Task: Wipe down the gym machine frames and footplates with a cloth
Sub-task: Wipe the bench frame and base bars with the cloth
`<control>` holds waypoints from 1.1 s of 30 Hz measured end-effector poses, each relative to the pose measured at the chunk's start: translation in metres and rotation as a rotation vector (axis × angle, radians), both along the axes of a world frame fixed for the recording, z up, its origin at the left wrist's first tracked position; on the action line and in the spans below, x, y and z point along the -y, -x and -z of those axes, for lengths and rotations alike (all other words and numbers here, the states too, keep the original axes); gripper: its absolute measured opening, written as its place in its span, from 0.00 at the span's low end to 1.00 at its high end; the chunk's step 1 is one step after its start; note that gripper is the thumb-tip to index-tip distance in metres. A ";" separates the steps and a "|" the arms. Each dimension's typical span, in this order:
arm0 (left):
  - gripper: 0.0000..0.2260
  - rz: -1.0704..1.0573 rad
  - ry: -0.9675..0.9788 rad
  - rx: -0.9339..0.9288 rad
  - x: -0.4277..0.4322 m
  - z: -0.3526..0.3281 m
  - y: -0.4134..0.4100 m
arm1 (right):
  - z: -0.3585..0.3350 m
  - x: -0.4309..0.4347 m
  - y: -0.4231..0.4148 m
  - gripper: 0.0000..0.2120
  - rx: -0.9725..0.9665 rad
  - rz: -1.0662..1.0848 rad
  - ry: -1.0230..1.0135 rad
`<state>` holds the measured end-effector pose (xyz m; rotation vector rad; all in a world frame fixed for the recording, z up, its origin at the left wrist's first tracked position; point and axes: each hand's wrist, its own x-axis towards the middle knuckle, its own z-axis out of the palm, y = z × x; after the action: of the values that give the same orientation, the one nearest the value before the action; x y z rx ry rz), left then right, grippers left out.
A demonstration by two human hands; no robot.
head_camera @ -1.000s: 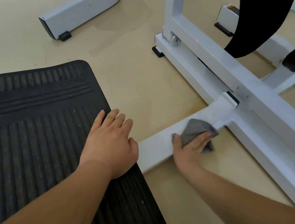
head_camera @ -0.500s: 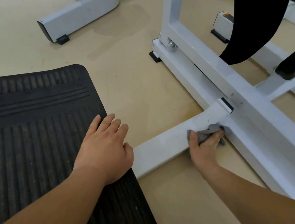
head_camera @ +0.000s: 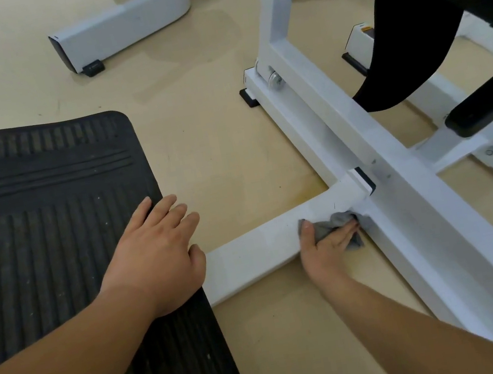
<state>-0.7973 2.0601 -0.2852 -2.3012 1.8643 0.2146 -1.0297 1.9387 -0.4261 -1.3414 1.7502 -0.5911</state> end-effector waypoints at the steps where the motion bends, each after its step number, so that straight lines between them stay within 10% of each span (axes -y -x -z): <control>1: 0.32 -0.003 0.001 -0.003 0.000 -0.001 0.000 | 0.000 0.005 0.003 0.48 -0.003 0.000 -0.016; 11: 0.29 -0.003 0.004 -0.027 0.000 -0.003 0.000 | -0.011 -0.086 -0.029 0.30 -0.011 -0.434 0.457; 16: 0.29 -0.001 0.012 -0.034 0.000 -0.001 0.000 | -0.054 0.006 0.021 0.31 -0.720 -0.791 0.890; 21: 0.29 0.000 0.018 -0.043 0.000 -0.001 -0.001 | -0.040 0.041 0.068 0.34 -1.100 -1.047 0.871; 33: 0.29 0.001 0.025 -0.045 0.000 0.002 -0.003 | -0.083 0.052 0.065 0.34 -1.278 -0.989 0.711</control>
<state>-0.7940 2.0597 -0.2870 -2.3307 1.8996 0.2464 -1.0946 1.8868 -0.3436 -3.2373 1.3320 0.4031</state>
